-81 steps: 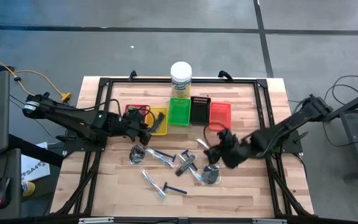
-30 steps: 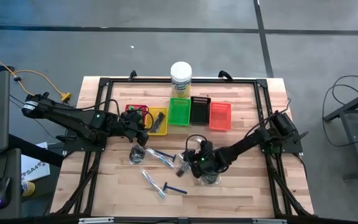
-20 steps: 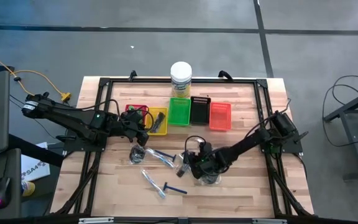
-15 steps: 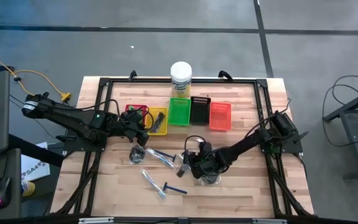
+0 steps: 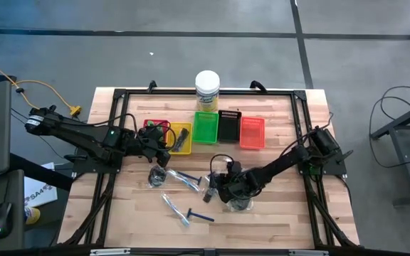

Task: Pick & Place Travel size toiletries
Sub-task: Put the black hair comb into the yellow bin

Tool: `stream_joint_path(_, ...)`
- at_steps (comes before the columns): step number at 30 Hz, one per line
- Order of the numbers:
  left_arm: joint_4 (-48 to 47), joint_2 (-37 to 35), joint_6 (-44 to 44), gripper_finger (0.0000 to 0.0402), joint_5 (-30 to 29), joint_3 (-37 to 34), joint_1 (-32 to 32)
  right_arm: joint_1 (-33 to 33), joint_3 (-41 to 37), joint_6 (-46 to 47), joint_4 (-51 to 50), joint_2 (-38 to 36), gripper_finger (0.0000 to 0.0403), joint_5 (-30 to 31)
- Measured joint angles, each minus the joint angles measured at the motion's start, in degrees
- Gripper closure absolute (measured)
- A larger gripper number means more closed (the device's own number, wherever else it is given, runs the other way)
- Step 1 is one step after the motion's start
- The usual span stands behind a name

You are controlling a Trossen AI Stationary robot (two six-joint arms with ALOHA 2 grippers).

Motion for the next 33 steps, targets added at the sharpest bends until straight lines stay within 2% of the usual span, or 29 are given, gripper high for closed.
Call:
stream_joint_path(5,-0.48,-0.52,0.0,0.0279,0.0,-0.06,0.0,-0.57,0.0,-2.36,0.95,-0.03,0.0399,-0.65)
stream_joint_path(21,-3.75,-12.06,-0.17,0.0279,-1.73,-0.07,0.0,-1.38,0.07,-12.53,4.45,-6.5,0.0401,-0.35)
stream_joint_path(29,-4.79,-12.81,-0.17,0.0279,-1.7,-0.07,0.0,-5.35,0.29,-22.03,13.73,-10.67,0.0401,-0.14)
stream_joint_path(33,-4.96,-12.76,-0.2,0.0279,-1.68,-0.04,-0.02,-9.68,1.01,-29.16,19.86,-11.17,0.0401,-1.0)
